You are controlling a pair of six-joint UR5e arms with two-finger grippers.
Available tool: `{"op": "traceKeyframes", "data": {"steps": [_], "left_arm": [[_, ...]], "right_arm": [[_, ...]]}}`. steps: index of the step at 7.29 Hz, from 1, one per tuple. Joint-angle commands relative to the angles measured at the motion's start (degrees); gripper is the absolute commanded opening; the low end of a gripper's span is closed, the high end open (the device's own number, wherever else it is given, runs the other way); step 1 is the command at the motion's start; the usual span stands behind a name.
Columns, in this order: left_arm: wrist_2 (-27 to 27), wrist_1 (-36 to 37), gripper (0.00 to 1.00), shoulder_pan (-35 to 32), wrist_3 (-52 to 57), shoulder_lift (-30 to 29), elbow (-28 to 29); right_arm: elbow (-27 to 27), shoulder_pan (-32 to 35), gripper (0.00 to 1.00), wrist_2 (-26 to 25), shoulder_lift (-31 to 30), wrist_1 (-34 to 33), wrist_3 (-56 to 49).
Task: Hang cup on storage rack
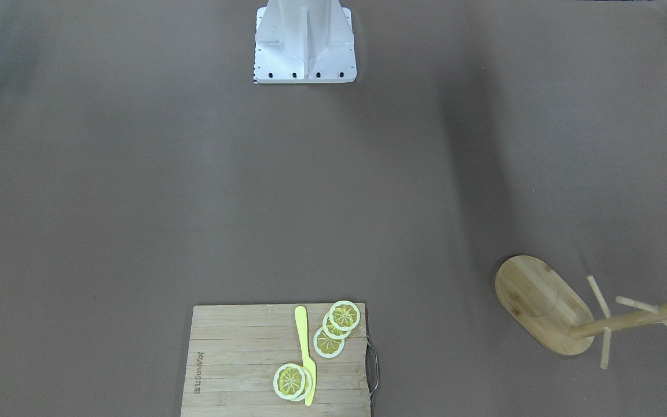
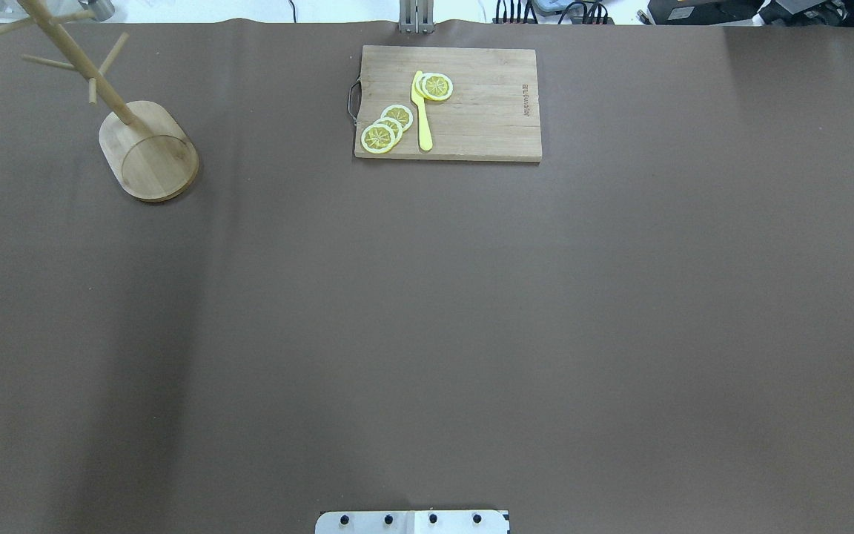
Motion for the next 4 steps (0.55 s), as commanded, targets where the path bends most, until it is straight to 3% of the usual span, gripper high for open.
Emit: {"op": "traceKeyframes", "data": {"steps": [1,3,4], "left_arm": [[0.00,0.00,0.99,0.00,0.00,-0.04,0.00],[-0.09,0.00,0.99,0.00,0.00,-0.04,0.18],[-0.09,0.00,0.99,0.00,0.00,-0.04,0.26]], "right_arm": [[-1.77,0.00,0.57,0.02,0.07,2.35,0.58],[-1.78,0.00,0.08,0.28,0.42,2.35,1.02],[-1.60,0.00,0.00,0.37,0.77,2.35,1.63]]}}
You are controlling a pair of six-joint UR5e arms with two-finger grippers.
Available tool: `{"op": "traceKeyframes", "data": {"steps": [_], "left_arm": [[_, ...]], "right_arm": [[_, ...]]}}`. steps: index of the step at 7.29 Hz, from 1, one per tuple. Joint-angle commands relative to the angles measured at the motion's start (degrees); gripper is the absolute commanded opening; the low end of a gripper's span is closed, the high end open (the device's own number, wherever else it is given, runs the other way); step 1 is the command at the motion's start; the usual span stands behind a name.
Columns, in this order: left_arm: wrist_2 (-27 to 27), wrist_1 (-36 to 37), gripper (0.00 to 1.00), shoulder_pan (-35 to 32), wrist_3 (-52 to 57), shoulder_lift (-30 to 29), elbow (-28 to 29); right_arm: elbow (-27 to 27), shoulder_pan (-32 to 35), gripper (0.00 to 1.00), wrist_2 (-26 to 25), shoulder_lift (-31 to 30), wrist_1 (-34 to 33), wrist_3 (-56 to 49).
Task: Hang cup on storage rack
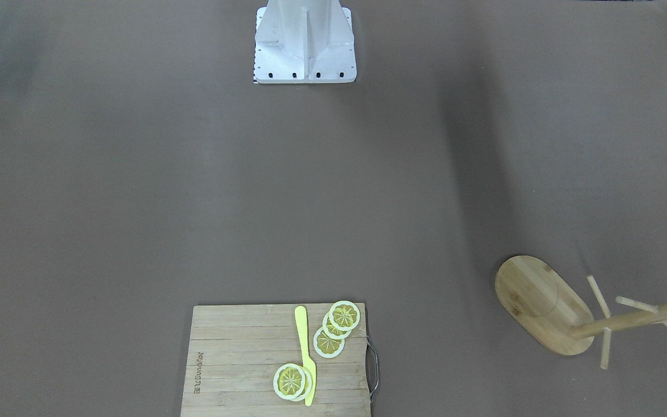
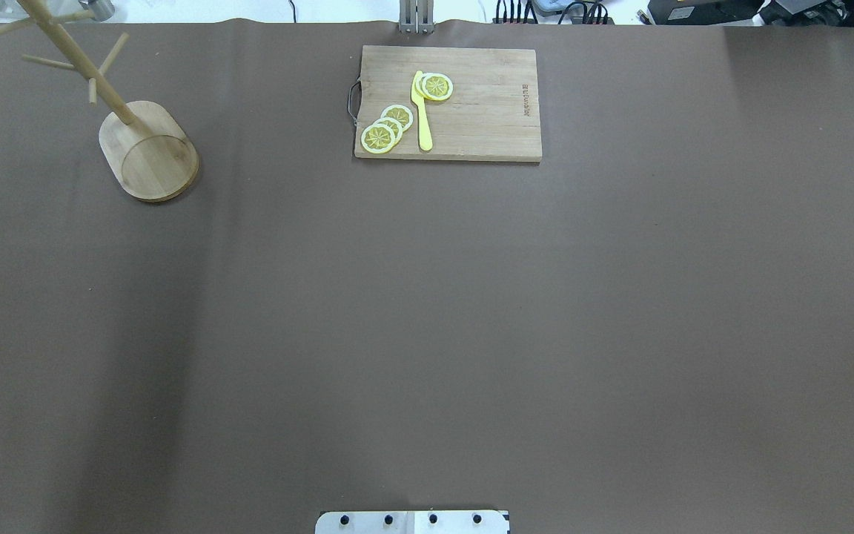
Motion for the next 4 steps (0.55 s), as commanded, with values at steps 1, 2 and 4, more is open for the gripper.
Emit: {"op": "traceKeyframes", "data": {"steps": [1,2,4], "left_arm": [[-0.01,0.00,0.99,0.00,0.00,0.09,0.20],[-0.01,0.00,0.99,0.09,0.00,0.09,0.29],[-0.01,0.00,0.99,0.09,-0.09,0.09,0.46]], "right_arm": [[0.70,0.00,0.00,1.69,0.89,0.14,2.59],[1.31,0.00,0.00,4.15,1.77,0.14,4.78],[5.95,0.00,0.00,5.31,1.95,-0.56,12.21]]}}
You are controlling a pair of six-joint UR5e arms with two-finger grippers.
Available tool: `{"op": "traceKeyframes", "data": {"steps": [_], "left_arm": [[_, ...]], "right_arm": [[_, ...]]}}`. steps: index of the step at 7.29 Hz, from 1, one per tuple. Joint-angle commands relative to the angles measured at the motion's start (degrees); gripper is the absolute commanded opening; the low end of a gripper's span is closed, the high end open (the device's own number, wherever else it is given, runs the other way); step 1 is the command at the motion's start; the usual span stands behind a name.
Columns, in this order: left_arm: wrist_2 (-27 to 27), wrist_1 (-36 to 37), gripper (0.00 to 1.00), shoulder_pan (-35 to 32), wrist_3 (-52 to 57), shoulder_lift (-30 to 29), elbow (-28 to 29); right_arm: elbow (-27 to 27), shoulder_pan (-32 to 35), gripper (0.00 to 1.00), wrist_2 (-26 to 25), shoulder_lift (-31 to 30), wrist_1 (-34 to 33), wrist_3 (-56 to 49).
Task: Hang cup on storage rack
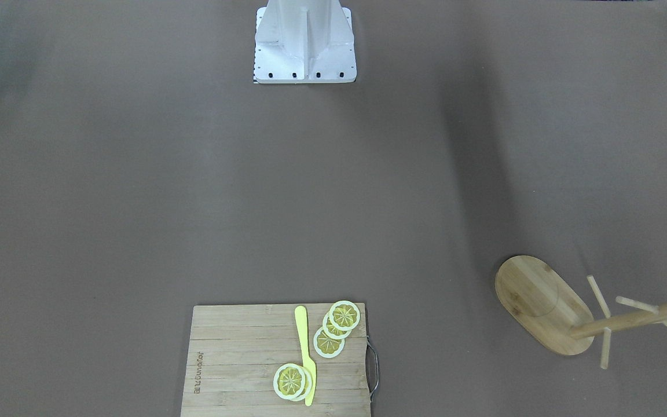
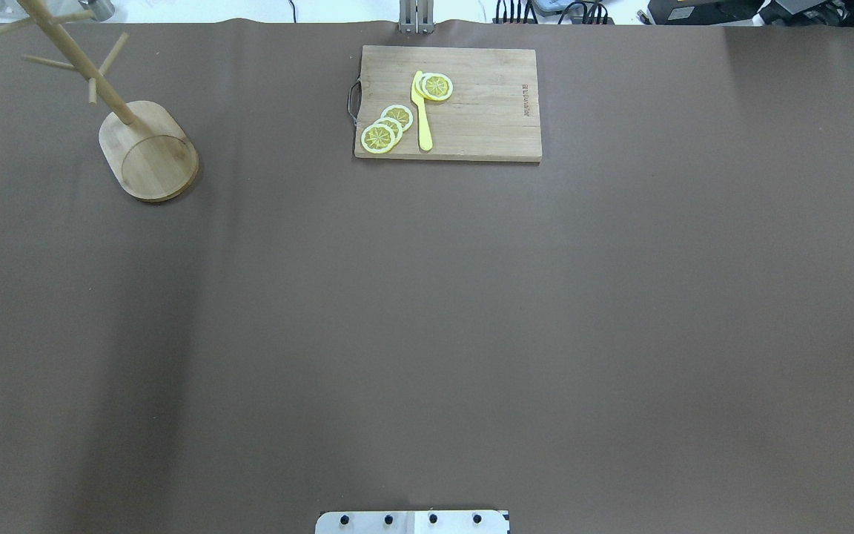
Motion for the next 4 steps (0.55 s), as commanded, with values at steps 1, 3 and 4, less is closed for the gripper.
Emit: {"op": "traceKeyframes", "data": {"steps": [1,3,4], "left_arm": [[0.00,0.09,0.99,0.01,-0.16,0.01,0.20],[0.00,-0.09,0.99,0.01,-0.25,0.01,0.82],[-0.44,-0.09,0.99,0.01,-0.25,0.01,0.99]], "right_arm": [[6.04,0.00,0.00,1.19,0.22,-0.33,12.70],[10.71,-0.43,0.00,2.76,0.57,-0.33,21.69],[13.08,-1.74,0.00,3.03,0.92,-0.41,27.05]]}}
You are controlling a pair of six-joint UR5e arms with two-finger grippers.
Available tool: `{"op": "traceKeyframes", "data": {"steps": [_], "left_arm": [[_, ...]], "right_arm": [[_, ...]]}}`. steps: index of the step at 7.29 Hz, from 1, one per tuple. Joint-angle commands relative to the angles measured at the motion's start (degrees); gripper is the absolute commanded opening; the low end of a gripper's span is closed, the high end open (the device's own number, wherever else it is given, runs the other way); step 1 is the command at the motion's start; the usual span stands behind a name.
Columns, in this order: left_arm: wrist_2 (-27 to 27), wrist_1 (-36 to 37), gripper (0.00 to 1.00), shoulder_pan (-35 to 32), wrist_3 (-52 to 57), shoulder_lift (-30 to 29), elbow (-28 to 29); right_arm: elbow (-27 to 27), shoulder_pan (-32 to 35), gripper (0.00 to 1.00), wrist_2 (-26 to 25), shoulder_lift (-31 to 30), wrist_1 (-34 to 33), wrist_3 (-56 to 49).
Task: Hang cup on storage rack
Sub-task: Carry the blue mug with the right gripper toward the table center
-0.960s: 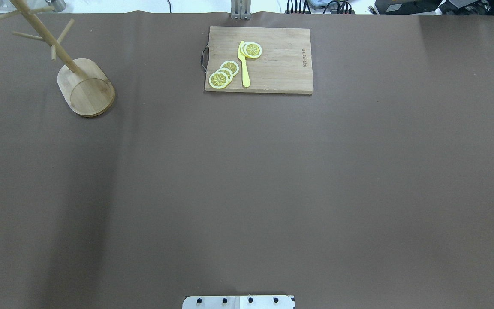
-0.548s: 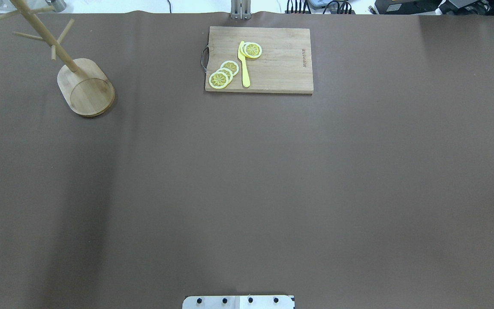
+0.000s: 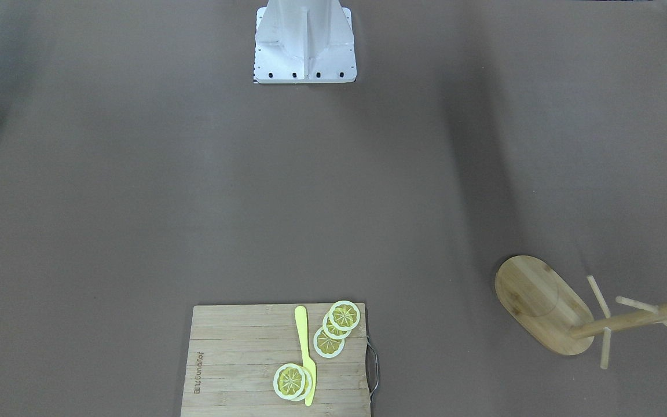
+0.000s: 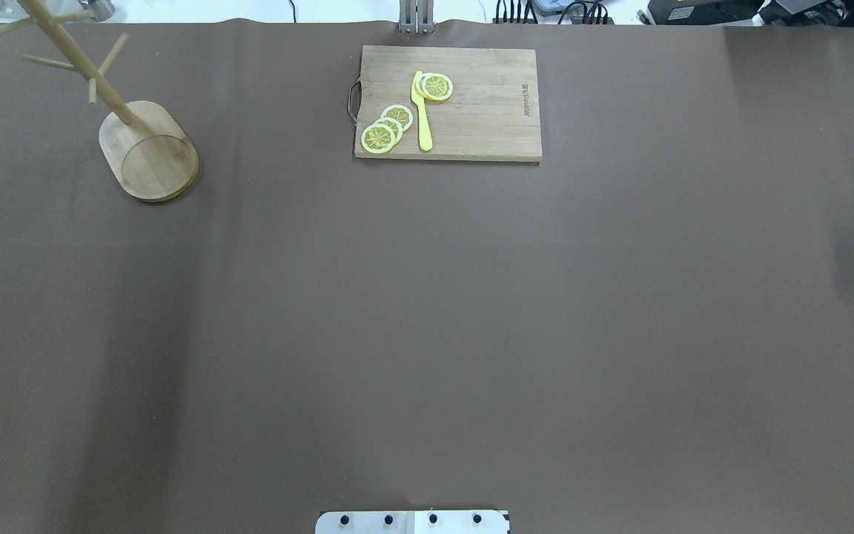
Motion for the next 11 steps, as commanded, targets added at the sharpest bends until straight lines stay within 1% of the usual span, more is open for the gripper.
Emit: {"op": "traceKeyframes", "data": {"steps": [1,2,3,4,5,6,7,10,11], "left_arm": [[-1.03,-0.06,0.99,0.00,-0.11,0.00,0.43],[-1.04,-0.06,0.99,0.00,-0.19,0.00,0.61],[-1.04,-0.06,0.99,0.00,-0.28,0.00,0.61],[-1.04,0.03,0.99,0.00,-0.28,0.00,0.61],[-1.04,0.03,0.99,0.00,-0.28,0.09,0.61],[-1.04,0.03,0.99,0.00,-0.28,0.26,0.61],[-1.04,0.03,0.99,0.00,-0.28,0.26,0.61],[-0.95,-0.06,0.99,0.00,-0.28,0.26,1.30],[-0.95,-0.06,0.99,0.00,-0.28,0.26,1.40]], "right_arm": [[5.72,-3.27,0.00,0.44,1.01,-0.07,12.72],[7.74,-5.90,0.00,-0.26,2.76,-0.07,19.65],[8.37,-8.54,0.00,-0.87,5.39,-0.07,24.33],[8.38,-11.61,0.00,-2.71,8.20,-0.07,29.16],[8.38,-14.69,0.00,-5.60,10.84,-0.16,34.43],[8.47,-17.50,0.00,-7.97,12.95,-0.86,36.83],[9.95,-21.27,0.00,-11.74,15.76,-4.61,40.60],[18.72,-32.61,0.00,-23.78,24.98,-25.22,48.61],[20.23,-35.43,0.00,-26.17,29.54,-32.35,51.68]]}}
